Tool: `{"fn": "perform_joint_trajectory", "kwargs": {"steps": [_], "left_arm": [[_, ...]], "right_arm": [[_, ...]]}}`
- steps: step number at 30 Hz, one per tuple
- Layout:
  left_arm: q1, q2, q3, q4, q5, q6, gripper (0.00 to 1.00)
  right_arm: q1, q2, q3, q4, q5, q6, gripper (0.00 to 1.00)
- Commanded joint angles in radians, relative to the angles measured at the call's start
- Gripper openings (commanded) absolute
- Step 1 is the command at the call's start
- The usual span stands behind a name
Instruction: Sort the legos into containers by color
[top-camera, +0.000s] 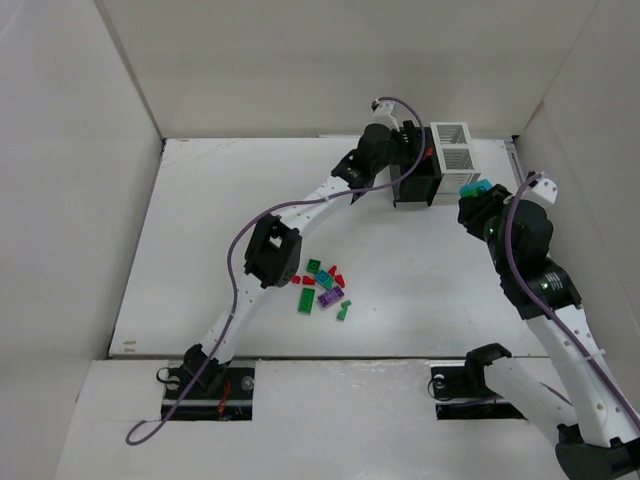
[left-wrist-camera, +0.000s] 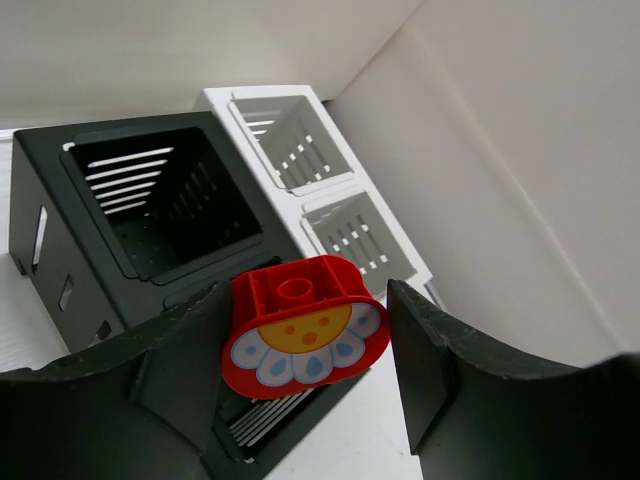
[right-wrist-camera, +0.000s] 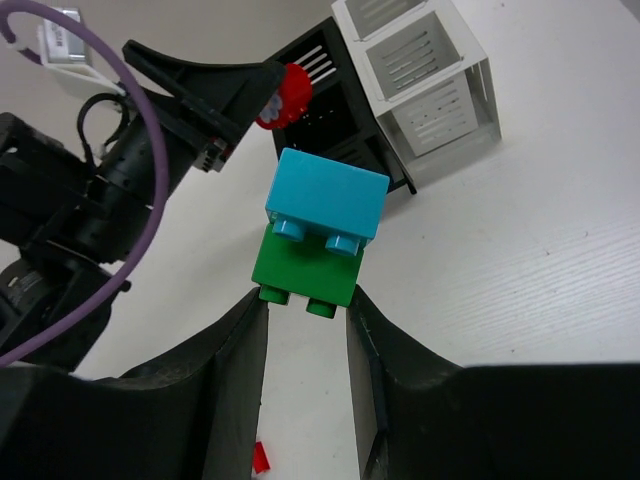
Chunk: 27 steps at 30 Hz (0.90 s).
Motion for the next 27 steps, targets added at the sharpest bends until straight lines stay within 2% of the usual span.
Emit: {"fn": "perform_joint_trajectory", "kwargs": {"steps": [1,6,9,14,15,22,23,27], "left_arm": [[0.006,-0.026,0.063,0.179,-0.037,0.011,0.4],[0.006,0.014,0.063,0.198,-0.057,0.011,0.43],[0.006,0.025,0.063,0.198,-0.066,0.011,0.55],[0.006,0.025,0.054,0.187,-0.075,0.029,0.64],[0.006,0.025,0.054,0.187,-0.075,0.029,0.71],[0.006,0.034,0.045,0.187,-0.066,0.011,0.72],[0.006,0.02,0.036,0.178,-0.052,0.011,0.78],[0.006,-0.081,-0.053,0.178,0.006,0.025,0.87]], "right_arm": [[-0.017,-0.013,0.008,0.025,-0.024,0.013,0.09],[-0.017,-0.004,0.008,0.025,-0.024,0.013,0.09],[-0.017,0.005,-0.001,0.034,-0.033,0.013,0.09],[-0.026,0.015,-0.001,0.034,-0.033,0.003,0.09],[-0.026,0.015,-0.001,0.034,-0.033,0.003,0.09],[-0.026,0.015,-0.001,0.034,-0.033,0.003,0.1],[-0.026,0.015,-0.001,0.034,-0.043,0.003,0.1],[-0.026,0.005,-0.01,0.046,-0.088,-0.021,0.1]]}}
